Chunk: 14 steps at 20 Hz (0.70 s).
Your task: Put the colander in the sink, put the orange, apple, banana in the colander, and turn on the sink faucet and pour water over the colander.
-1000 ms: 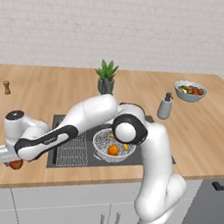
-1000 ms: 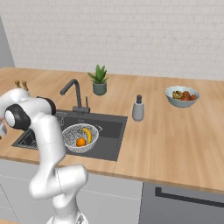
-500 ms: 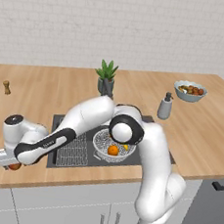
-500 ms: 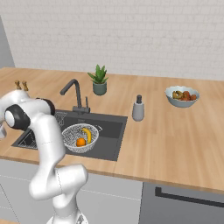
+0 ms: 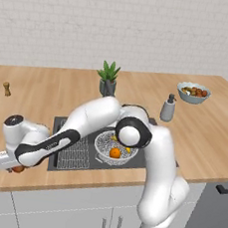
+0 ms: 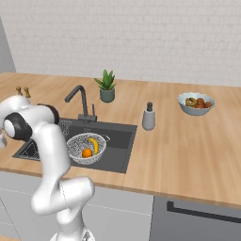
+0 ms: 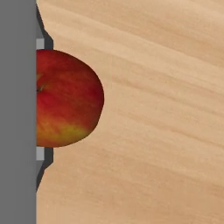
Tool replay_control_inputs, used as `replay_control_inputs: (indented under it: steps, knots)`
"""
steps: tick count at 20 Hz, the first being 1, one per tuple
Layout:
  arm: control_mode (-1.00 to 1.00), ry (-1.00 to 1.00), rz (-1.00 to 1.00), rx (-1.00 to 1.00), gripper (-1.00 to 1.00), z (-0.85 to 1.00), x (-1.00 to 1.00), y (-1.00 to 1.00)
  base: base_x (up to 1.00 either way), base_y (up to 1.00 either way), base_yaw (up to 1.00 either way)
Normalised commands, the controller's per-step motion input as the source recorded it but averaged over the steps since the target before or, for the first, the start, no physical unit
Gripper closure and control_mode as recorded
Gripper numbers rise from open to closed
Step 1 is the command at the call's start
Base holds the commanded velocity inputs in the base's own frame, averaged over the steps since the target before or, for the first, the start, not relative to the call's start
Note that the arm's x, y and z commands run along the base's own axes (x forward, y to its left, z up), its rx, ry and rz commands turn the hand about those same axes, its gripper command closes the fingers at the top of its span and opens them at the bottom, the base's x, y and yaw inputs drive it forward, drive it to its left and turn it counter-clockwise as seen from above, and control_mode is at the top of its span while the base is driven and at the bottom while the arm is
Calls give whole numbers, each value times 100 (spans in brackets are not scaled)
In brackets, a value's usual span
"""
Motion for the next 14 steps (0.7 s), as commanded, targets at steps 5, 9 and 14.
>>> replay_control_inputs:
  steps: [5, 9, 14]
  knots:
    - [-100, 0, 0, 4, 100, 33, -35, -94, 0, 0, 0]
    - [-100, 0, 0, 6, 100, 46, -32, -99, 0, 0, 0]
    - [-100, 8, 0, 8, 100, 49, -17, -100, 0, 0, 0]
